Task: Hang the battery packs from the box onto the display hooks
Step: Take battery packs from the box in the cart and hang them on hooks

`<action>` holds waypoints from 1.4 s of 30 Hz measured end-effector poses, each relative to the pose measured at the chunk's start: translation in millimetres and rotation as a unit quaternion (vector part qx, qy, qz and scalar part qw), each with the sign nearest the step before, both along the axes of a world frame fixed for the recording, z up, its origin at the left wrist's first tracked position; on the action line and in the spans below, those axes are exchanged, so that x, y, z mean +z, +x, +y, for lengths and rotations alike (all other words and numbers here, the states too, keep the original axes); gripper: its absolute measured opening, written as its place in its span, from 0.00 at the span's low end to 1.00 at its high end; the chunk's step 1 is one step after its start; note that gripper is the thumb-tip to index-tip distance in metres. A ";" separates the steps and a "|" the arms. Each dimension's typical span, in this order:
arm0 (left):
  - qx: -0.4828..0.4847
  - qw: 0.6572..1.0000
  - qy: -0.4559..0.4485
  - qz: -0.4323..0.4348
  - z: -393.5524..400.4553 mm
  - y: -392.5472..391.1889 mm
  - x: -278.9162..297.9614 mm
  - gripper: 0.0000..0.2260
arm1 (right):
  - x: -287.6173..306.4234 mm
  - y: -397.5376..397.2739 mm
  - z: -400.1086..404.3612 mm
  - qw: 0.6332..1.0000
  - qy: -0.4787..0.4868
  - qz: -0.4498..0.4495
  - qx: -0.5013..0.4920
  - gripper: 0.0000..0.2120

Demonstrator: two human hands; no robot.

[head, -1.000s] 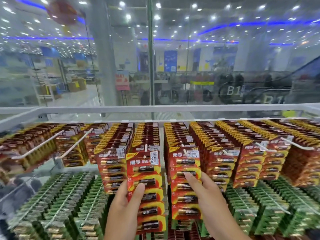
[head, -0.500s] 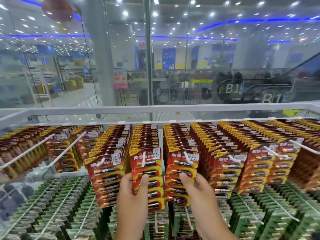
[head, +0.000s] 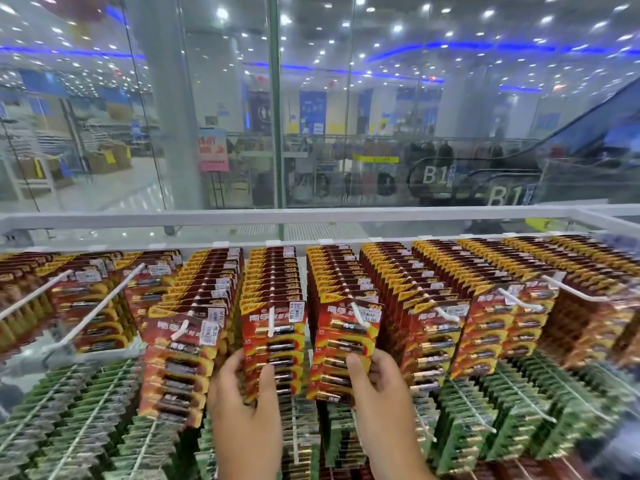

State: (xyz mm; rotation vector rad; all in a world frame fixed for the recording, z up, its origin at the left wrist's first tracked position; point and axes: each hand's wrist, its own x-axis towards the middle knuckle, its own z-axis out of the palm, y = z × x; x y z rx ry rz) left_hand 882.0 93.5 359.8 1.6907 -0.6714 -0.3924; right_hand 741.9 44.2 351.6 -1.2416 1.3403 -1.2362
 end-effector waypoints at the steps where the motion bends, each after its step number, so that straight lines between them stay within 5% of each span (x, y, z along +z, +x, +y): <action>1: -0.016 1.000 0.002 0.000 1.3 0.4 0.9 0.20 | -0.3 1.1 0.8 1.000 -0.004 0.007 -0.001 0.12; 15: -0.183 0.981 0.004 -0.057 56.2 8.9 -14.8 0.31 | -9.2 6.8 46.3 0.996 -0.032 0.085 -0.017 0.32; 25: -0.222 0.975 -0.017 -0.013 84.9 -21.9 -22.8 0.23 | -11.1 -66.2 102.0 0.997 -0.040 0.044 -0.041 0.15; 33: -0.337 0.941 -0.001 0.014 101.2 -160.3 -28.1 0.20 | -24.6 -200.9 164.6 0.994 -0.023 -0.002 -0.106 0.13; 42: -0.440 0.897 0.031 0.022 158.4 -407.4 -58.9 0.15 | -65.4 -451.5 271.2 0.982 0.007 -0.002 -0.190 0.09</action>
